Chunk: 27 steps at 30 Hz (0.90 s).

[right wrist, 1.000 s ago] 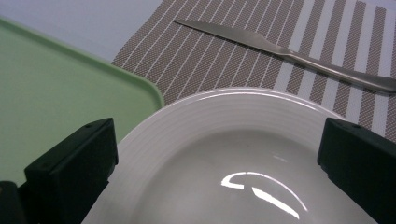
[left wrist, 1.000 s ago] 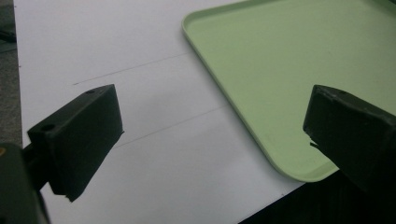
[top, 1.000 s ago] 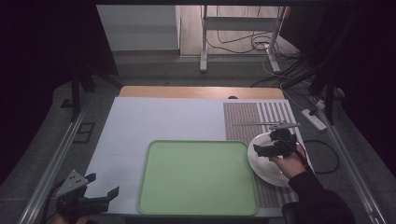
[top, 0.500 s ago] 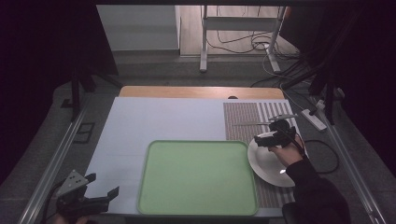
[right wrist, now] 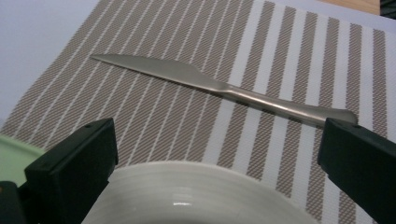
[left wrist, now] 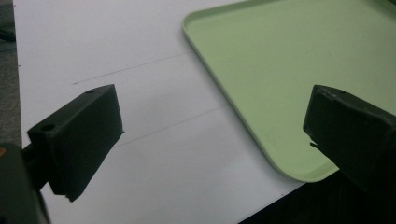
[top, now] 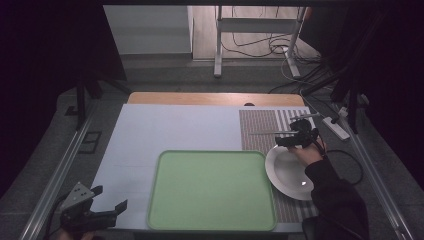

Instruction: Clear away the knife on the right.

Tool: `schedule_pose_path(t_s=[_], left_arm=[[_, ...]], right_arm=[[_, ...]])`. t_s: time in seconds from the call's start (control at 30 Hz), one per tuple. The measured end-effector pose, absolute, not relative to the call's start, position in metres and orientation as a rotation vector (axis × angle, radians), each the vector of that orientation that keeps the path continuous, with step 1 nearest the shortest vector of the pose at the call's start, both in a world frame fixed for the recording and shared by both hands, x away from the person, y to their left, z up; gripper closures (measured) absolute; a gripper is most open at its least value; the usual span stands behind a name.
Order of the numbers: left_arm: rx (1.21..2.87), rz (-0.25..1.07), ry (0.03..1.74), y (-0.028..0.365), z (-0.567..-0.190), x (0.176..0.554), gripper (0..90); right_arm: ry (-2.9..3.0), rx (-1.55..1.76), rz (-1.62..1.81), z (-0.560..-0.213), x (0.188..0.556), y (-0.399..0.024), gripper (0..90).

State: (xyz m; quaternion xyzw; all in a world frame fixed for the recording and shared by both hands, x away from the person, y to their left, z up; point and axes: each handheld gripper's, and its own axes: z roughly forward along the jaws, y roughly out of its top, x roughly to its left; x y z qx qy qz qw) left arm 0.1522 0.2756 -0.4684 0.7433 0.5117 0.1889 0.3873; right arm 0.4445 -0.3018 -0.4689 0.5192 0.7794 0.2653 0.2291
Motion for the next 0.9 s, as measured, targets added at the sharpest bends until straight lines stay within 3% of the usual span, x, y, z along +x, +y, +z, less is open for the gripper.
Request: schedule_pose_path(t_s=[0.6, 0.67, 0.7, 0.73, 0.8, 0.83, 0.87, 0.9], left_arm=[[1.888, 0.478, 1.304, 0.276, -0.468, 0.152, 4.4], [1.888, 0.478, 1.305, 0.276, -0.468, 0.152, 4.4], [1.887, 0.478, 1.305, 0.276, -0.468, 0.152, 4.4], [1.887, 0.478, 1.305, 0.276, -0.468, 0.152, 4.4], [1.887, 0.477, 1.305, 0.276, -0.469, 0.152, 4.4], [1.886, 0.477, 1.305, 0.276, -0.469, 0.152, 4.4], [1.885, 0.476, 1.306, 0.276, -0.469, 0.152, 4.4], [1.884, 0.475, 1.307, 0.276, -0.469, 0.153, 4.4]], right_arm=[[2.126, 1.483, 0.625, -0.484, 0.481, -0.317, 0.7], [2.124, 1.468, 0.611, -0.484, 0.483, -0.319, 7.1], [2.130, 1.450, 0.594, -0.483, 0.486, -0.321, 17.5], [2.130, 1.450, 0.594, -0.483, 0.486, -0.321, 17.5], [2.144, 1.446, 0.589, -0.481, 0.489, -0.324, 34.9], [2.166, 1.442, 0.614, -0.481, 0.492, -0.326, 51.4], [2.166, 1.442, 0.614, -0.481, 0.492, -0.326, 51.4], [2.182, 1.449, 0.621, -0.480, 0.494, -0.327, 57.6]])
